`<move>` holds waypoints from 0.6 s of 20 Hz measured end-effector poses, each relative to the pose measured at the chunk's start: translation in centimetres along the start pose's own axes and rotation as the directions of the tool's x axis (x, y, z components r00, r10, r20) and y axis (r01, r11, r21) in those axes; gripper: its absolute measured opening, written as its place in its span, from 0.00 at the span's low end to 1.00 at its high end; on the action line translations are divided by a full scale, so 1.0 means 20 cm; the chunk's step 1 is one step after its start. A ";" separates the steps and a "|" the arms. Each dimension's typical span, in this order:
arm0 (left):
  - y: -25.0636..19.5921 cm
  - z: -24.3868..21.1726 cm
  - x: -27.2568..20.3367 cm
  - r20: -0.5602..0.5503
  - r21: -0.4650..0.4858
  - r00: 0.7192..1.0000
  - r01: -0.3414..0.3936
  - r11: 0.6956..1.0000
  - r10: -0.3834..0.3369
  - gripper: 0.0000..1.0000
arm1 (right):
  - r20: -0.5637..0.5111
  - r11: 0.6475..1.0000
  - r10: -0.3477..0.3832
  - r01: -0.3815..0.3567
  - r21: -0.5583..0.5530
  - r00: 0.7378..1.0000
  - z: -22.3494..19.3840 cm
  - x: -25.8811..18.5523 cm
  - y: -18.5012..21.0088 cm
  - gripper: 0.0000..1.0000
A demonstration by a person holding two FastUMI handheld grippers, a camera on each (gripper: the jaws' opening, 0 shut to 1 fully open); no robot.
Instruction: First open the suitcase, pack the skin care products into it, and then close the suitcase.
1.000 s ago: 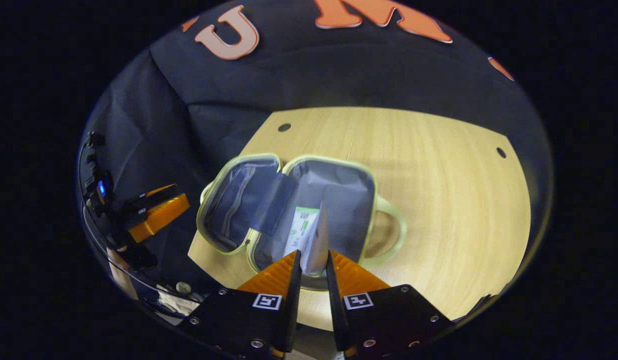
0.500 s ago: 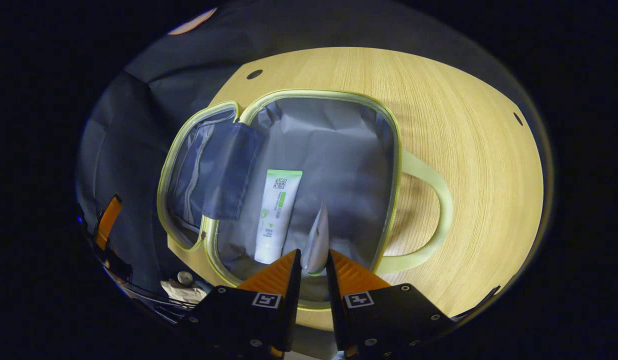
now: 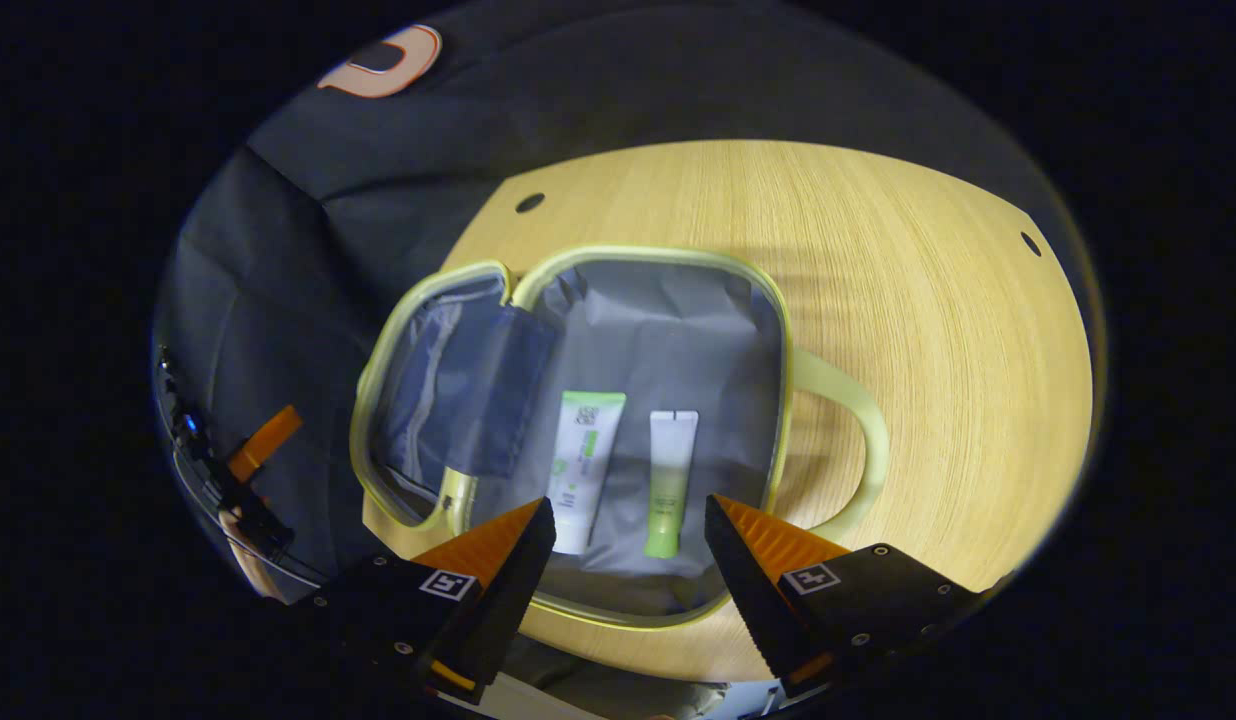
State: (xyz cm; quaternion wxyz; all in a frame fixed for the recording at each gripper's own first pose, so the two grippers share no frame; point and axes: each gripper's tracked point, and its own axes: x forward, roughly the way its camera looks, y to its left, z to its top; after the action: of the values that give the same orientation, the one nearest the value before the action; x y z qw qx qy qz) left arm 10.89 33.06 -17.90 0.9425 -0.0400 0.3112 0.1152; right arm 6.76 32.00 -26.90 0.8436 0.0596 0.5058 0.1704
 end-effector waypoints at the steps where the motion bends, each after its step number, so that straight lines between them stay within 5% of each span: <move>1: 0.03 0.00 0.06 0.000 -0.032 1.000 0.007 0.999 -0.007 0.98 | 0.021 1.000 0.021 -0.021 0.002 1.000 0.01 -0.03 0.03 0.96; 4: 0.05 -0.04 0.20 -0.007 -0.196 0.993 0.115 0.974 -0.119 0.98 | 0.020 0.998 0.066 -0.066 -0.008 0.998 -0.02 -0.08 0.08 0.96; 6: 0.05 -0.05 0.31 0.020 -0.380 0.978 0.201 0.903 -0.209 0.98 | 0.007 0.997 0.073 -0.073 -0.019 0.997 -0.04 -0.09 0.08 0.96; 9: 0.12 -0.04 0.42 0.088 -0.594 0.953 0.283 0.753 -0.289 0.97 | -0.003 0.996 0.089 -0.089 0.005 0.996 -0.07 -0.10 0.08 0.96; 12: 0.20 -0.07 0.54 0.099 -0.650 0.950 0.287 0.704 -0.297 0.97 | -0.013 0.994 0.100 -0.099 0.052 0.995 -0.10 -0.09 0.05 0.96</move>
State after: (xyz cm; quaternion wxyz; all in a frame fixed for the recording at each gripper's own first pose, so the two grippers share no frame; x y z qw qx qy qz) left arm 17.50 38.81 -25.54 0.8721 -0.4174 0.2468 0.0662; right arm 4.03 32.24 -26.13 0.8282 0.1050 0.5130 0.1996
